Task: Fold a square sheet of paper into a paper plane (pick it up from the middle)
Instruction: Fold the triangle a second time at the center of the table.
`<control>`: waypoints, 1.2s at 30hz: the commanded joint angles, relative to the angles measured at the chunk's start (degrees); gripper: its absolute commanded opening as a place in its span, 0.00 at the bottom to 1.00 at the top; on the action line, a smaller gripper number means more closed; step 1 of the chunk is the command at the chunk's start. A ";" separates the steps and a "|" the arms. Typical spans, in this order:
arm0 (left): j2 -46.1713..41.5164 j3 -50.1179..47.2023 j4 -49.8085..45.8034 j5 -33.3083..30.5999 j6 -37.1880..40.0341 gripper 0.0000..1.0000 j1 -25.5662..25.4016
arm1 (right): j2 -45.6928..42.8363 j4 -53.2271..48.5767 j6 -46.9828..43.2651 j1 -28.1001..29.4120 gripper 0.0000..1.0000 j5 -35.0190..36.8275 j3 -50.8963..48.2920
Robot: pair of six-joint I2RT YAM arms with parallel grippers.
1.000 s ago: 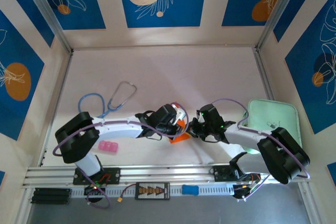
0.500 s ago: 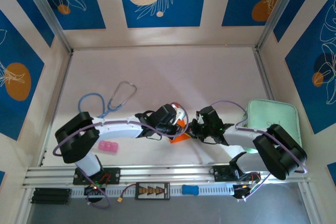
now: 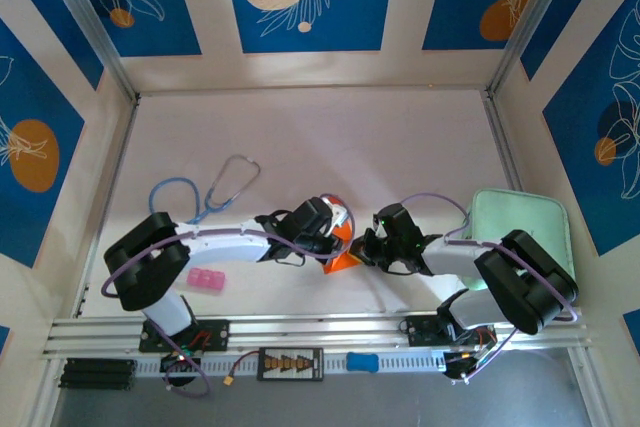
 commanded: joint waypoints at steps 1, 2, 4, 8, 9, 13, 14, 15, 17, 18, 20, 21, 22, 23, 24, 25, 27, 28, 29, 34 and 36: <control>0.50 -0.97 0.05 -1.56 -0.79 0.00 1.02 | 0.12 -5.88 -1.06 0.19 0.00 2.48 0.04; 0.55 -1.00 -0.14 -2.02 -0.72 0.00 1.13 | 0.15 -5.96 -1.15 0.22 0.00 2.48 0.12; 0.63 -1.29 -0.25 -2.76 -0.71 0.00 1.29 | 0.13 -6.02 -1.20 0.28 0.00 2.33 0.21; 0.91 -1.53 -0.43 -3.63 -0.65 0.00 1.83 | 0.31 -6.02 -1.20 0.24 0.00 2.26 0.18; 1.07 -1.42 -0.72 -4.02 -0.41 0.00 1.84 | 0.21 -6.02 -1.18 0.22 0.00 2.18 0.17; 1.59 -1.25 -1.88 -5.78 0.25 0.00 1.94 | -0.02 -6.37 -1.31 0.25 0.00 2.16 0.38; 1.73 -1.27 -2.21 -6.26 0.39 0.00 1.90 | -0.02 -6.50 -1.36 0.32 0.00 2.21 0.37; 1.83 -1.21 -2.49 -6.70 0.58 0.00 1.93 | -0.04 -6.53 -1.40 0.32 0.00 2.22 0.47; 1.95 -1.03 -2.78 -7.33 0.94 0.00 1.98 | -0.07 -6.51 -1.28 0.35 0.00 2.15 0.47; 2.03 -0.94 -2.87 -7.65 1.07 0.00 2.09 | -0.08 -6.48 -1.41 0.32 0.00 2.21 0.48; 2.38 -0.61 -3.15 -8.05 1.55 0.00 2.27 | 0.03 -6.54 -1.53 0.44 0.00 2.18 0.56; 2.48 -0.29 -3.55 -8.39 1.73 0.00 2.28 | 0.11 -6.51 -1.49 0.42 0.00 2.16 0.57; 2.64 -0.04 -3.73 -8.61 1.82 0.00 2.26 | 0.10 -6.54 -1.47 0.44 0.00 2.13 0.61; 2.74 0.06 -3.83 -8.68 1.91 0.00 2.30 | 0.31 -6.46 -1.50 0.41 0.00 2.04 0.68; 2.89 0.11 -3.93 -8.76 1.91 0.00 2.28 | 0.28 -6.47 -1.57 0.48 0.00 2.05 0.76; 2.92 0.07 -3.93 -8.84 1.96 0.00 2.28 | 0.27 -6.46 -1.59 0.48 0.00 2.02 0.81; 2.99 -0.05 -4.26 -9.15 2.01 0.00 2.28 | 0.32 -6.60 -1.57 0.53 0.00 2.05 0.79; 2.90 -0.16 -4.28 -9.29 2.07 0.00 2.28 | 0.27 -6.59 -1.55 0.54 0.00 2.05 0.82; 2.91 -0.22 -4.20 -9.40 2.02 0.00 2.32 | 0.27 -6.58 -1.54 0.50 0.00 2.00 0.76; 3.48 0.21 -3.80 -8.95 1.91 0.00 2.47 | 0.59 -6.80 -1.61 0.58 0.00 1.95 1.08; 3.63 0.27 -3.63 -8.98 1.91 0.00 2.46 | 0.69 -6.94 -1.68 0.59 0.00 2.00 1.16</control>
